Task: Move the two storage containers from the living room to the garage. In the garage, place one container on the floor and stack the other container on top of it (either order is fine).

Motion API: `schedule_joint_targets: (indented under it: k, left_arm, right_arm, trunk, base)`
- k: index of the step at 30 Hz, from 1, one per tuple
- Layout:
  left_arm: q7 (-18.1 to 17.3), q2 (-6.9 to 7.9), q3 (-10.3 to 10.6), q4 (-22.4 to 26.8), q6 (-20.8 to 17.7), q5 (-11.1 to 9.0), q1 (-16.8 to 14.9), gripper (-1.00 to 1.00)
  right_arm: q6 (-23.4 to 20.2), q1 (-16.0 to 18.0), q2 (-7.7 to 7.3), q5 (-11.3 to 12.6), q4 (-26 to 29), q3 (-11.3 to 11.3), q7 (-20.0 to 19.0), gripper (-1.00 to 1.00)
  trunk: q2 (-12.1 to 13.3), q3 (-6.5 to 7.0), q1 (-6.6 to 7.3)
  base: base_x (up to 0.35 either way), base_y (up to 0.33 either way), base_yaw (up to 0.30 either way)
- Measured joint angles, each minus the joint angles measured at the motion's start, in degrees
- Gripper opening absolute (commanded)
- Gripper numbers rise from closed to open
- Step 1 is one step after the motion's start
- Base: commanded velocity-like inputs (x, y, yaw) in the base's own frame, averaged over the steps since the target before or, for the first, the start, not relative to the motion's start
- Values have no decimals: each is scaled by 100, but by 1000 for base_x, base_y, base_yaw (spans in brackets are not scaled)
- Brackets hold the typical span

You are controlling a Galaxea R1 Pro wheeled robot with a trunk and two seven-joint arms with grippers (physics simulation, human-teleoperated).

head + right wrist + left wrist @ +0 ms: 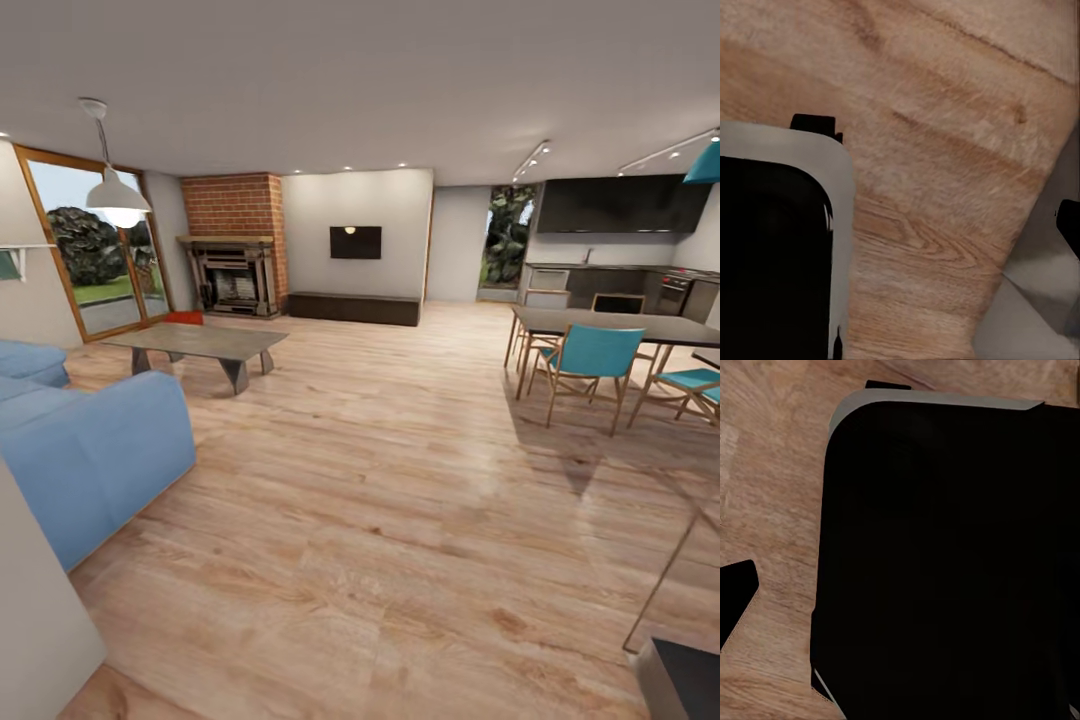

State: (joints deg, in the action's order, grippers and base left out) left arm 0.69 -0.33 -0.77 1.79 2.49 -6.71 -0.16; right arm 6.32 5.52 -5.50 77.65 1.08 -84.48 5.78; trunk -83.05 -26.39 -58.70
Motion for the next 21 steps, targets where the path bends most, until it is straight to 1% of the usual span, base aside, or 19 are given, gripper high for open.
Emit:
schedule_joint_targets:
  k: [1,5,10,21]
  left_arm:
    - [-1,0,-2,2,5,3,0,100]
    - [-3,5,-11,5,39,6,0,100]
    - [-6,12,-16,5,52,7,0,100]
    - [-6,10,-16,6,53,7,0,100]
  right_arm:
    - [3,0,0,59,5,3,-18,100]
    - [8,0,-2,167,22,6,-99,100]
    - [165,0,1,168,26,3,-117,100]
    - [192,0,1,215,27,15,-118,100]
  trunk:
    - [0,0,0]
    - [0,0,0]
    - [0,0,0]
    - [0,0,0]
  base:
    - [322,0,0]
    - [322,0,0]
    - [322,0,0]
    - [322,0,0]
